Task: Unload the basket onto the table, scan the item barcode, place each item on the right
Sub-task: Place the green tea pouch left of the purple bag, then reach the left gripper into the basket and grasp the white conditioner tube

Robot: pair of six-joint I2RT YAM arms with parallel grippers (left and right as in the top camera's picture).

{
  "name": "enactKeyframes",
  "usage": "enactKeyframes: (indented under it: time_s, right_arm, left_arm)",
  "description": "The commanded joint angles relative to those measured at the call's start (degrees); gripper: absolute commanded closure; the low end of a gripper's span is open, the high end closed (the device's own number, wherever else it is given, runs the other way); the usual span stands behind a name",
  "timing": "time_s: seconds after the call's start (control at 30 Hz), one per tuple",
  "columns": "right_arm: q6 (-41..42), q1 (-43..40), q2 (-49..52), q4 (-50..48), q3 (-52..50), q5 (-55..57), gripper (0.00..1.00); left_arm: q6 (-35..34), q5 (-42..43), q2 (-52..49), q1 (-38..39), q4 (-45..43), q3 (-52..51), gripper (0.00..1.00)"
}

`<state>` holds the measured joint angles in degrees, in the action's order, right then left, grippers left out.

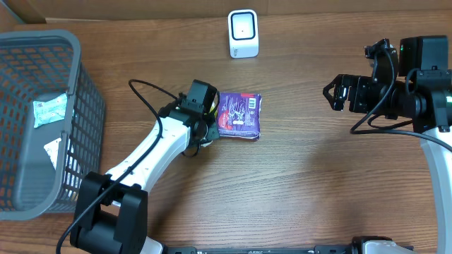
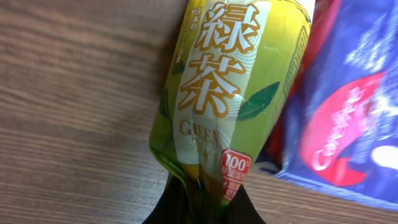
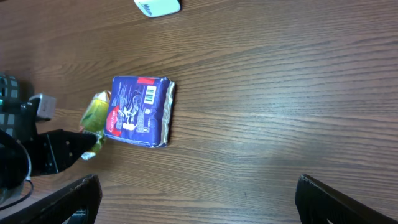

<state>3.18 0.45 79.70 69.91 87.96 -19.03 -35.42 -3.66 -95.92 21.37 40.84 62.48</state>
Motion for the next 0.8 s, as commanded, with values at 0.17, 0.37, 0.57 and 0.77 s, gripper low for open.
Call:
enactKeyframes:
  time_s: [0.17,0.37,0.57,0.77]
  right_arm:
    - [-0.22,-0.2,0.0,-0.2,0.5,0.48,0.0]
    - [-0.22,-0.2,0.0,0.02,0.5,0.48,0.0]
    - [-0.22,-0.2,0.0,0.94,0.5,0.48,0.0]
    - [-0.22,-0.2,0.0,1.86,0.5,0.48,0.0]
  left_arm:
    - [-0.55,2.01,0.87,0.22,-4.9,-0.87,0.62]
    - [2.03,4.22,1.29,-0.04,-1.7,4.09,0.2]
    - [2.19,-3.34,3.96,-4.07,19.34,25.83,0.17]
    - [3.04,-9.09,6.84,-18.62,43.04,52.04,0.16]
